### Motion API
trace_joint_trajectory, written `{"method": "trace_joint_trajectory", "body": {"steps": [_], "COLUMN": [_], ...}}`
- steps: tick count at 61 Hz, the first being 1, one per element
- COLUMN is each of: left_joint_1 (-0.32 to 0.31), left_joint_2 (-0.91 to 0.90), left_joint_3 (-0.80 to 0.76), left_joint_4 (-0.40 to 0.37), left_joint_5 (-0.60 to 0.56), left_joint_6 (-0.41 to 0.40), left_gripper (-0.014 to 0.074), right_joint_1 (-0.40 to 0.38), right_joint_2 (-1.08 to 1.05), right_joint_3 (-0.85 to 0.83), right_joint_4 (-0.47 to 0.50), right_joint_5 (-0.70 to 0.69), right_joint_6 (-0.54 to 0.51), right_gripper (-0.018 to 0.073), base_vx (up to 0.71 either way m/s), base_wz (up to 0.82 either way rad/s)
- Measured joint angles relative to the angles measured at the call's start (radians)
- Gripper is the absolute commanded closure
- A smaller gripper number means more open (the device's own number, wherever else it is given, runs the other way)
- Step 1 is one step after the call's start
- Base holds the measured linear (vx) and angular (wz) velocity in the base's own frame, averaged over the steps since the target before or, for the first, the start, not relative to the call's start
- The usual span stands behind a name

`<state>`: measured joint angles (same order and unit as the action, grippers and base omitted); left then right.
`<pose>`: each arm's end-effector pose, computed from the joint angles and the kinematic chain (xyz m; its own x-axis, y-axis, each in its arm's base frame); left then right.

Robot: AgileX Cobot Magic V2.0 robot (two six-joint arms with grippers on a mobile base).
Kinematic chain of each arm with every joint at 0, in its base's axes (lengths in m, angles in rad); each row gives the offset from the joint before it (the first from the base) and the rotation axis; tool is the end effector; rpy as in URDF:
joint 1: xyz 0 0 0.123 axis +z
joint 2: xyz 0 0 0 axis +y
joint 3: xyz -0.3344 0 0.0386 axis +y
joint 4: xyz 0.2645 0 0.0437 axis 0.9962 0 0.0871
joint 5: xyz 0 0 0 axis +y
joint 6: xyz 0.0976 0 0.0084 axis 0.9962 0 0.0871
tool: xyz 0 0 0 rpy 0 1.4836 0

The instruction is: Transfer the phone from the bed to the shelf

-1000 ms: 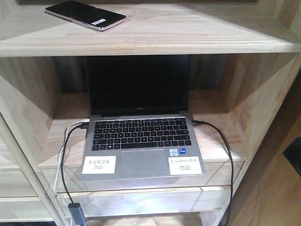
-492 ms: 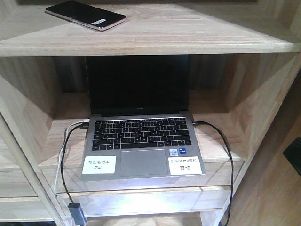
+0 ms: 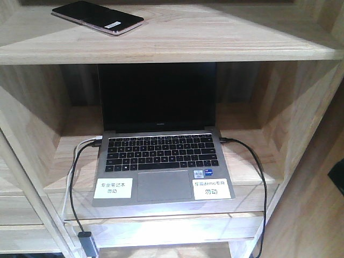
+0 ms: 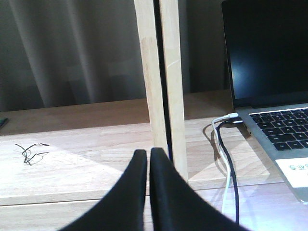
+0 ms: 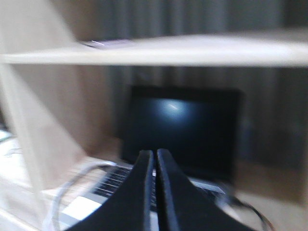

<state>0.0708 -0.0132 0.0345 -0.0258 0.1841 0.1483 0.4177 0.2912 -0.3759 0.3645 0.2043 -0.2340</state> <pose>0.0277 0.0015 0.1836 -0.1248 0.1141 -0.9856 -0.0511 0.9913 0.1212 0.0413 0.0261 0.3199 -0.0755 0.1010 -0.9920 -0.4649 0.8765 0.1246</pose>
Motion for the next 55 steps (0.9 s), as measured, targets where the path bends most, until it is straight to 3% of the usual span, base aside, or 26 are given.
{"method": "trace_joint_trajectory", "body": {"steps": [5,12,28,43,55], "left_joint_1": [0.000,0.000,0.000,0.000,0.000], "left_joint_2": [0.000,0.000,0.000,0.000,0.000], "left_joint_3": [0.000,0.000,0.000,0.000,0.000], "left_joint_4": [0.000,0.000,0.000,0.000,0.000], "left_joint_5": [0.000,0.000,0.000,0.000,0.000], "left_joint_6": [0.000,0.000,0.000,0.000,0.000], "left_gripper": [0.0595,0.0595,0.0595,0.0595,0.0595], "right_joint_1": [0.000,0.000,-0.029,-0.264,-0.370], "right_joint_2": [0.000,0.000,0.000,-0.017,-0.109], "right_joint_3": [0.000,0.000,0.000,0.072,0.236], "right_joint_4": [-0.187,-0.311,-0.341,-0.341,-0.343], "right_joint_5": [0.007,0.008,0.010,0.012,-0.025], "right_joint_6": [0.182,0.316,0.317,0.303,0.296], "right_gripper": [0.0565,0.0565,0.0565,0.0565,0.0565], "base_vx": [0.00,0.00,0.00,0.00,0.00], "base_wz": [0.00,0.00,0.00,0.00,0.00]}}
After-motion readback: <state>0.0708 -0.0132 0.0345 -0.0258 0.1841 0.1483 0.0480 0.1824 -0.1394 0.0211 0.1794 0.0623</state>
